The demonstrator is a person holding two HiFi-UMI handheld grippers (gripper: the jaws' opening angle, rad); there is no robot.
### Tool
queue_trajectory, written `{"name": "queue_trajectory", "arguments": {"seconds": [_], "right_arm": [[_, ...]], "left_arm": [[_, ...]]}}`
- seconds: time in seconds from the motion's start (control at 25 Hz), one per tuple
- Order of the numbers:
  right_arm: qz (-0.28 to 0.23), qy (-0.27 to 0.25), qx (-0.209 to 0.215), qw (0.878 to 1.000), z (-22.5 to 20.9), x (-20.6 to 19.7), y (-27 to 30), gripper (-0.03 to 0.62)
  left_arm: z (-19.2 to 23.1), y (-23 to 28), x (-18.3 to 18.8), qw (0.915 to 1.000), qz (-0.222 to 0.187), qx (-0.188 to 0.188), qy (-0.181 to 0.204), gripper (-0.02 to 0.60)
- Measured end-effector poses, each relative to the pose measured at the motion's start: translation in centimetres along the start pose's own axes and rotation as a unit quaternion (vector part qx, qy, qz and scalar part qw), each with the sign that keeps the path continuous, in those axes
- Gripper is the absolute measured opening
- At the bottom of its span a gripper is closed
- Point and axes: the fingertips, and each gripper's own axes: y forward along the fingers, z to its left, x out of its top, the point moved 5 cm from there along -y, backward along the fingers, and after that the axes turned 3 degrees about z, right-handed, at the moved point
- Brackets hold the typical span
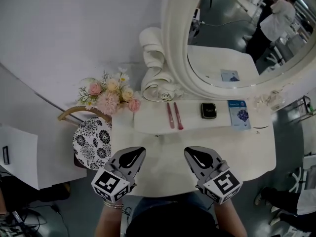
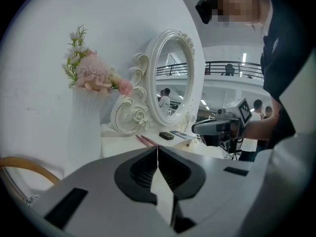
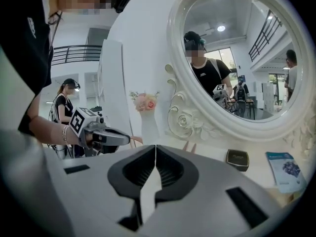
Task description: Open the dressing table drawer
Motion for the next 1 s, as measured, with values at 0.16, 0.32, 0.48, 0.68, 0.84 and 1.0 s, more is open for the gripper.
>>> {"name": "queue_trajectory", "arguments": {"seconds": [0.16, 0.32, 0.48, 0.68, 0.84, 1.0], "right_arm": [[0.005, -0.003, 0.011, 1.000, -0.1, -0.1, 0.5, 0.020], [0.017, -0.005, 0.017, 1.000, -0.4, 0.2, 0.9, 0.020], [0.021, -0.009, 0.041, 0.999, -1.0, -0.2, 1.4, 0.020], [0.040, -0.007, 0.062, 0.997, -1.4, -0.1, 2.6, 0.020], [0.044, -0.010, 0.096, 0.994, -1.4, -0.7, 3.6, 0.020], [0.051, -0.008, 0.114, 0.992, -1.6, -1.4, 4.3, 0.020]], "left_arm": [[0.3, 0.6, -0.9, 0.9999, 0.011, 0.003, -0.007, 0.020], [0.2, 1.3, -1.5, 0.9997, 0.022, 0.007, -0.010, 0.020], [0.2, 2.1, -1.8, 0.9993, 0.028, 0.014, -0.021, 0.020], [0.2, 3.3, -2.2, 0.9987, 0.039, 0.021, -0.025, 0.020], [0.5, 4.3, -3.0, 0.9979, 0.048, 0.024, -0.036, 0.020], [0.7, 5.4, -4.0, 0.9968, 0.054, 0.029, -0.051, 0.020]]}}
